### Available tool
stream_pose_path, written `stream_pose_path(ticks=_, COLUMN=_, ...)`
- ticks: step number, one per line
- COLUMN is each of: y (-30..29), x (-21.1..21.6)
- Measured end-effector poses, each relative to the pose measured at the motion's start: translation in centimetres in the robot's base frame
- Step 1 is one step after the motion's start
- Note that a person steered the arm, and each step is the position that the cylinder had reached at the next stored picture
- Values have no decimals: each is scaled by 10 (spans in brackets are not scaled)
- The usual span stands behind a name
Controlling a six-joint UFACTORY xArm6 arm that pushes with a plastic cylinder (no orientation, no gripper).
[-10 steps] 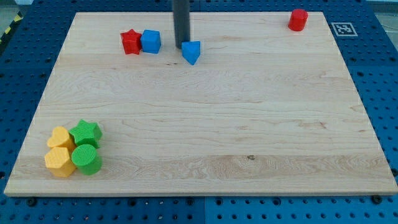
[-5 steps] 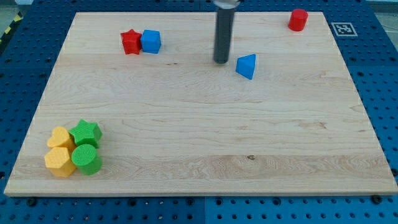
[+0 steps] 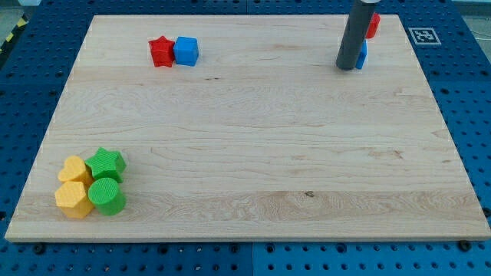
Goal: Move the blue triangle into the red circle
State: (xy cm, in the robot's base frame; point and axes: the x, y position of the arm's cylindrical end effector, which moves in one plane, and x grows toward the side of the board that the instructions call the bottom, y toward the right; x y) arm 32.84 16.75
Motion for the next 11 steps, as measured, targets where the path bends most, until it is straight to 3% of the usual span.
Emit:
stream_pose_path(ticks=1, y=9, x=-38)
stream_pose_path(ticks=2, y=12, x=-42)
stream_pose_path(ticks=4, y=18, x=5)
stream_pose_path(ticks=5, y=39, x=-1)
stream_pose_path(ticks=8, y=11, x=-19)
stream_pose_path(ticks=11, y=43, x=-54)
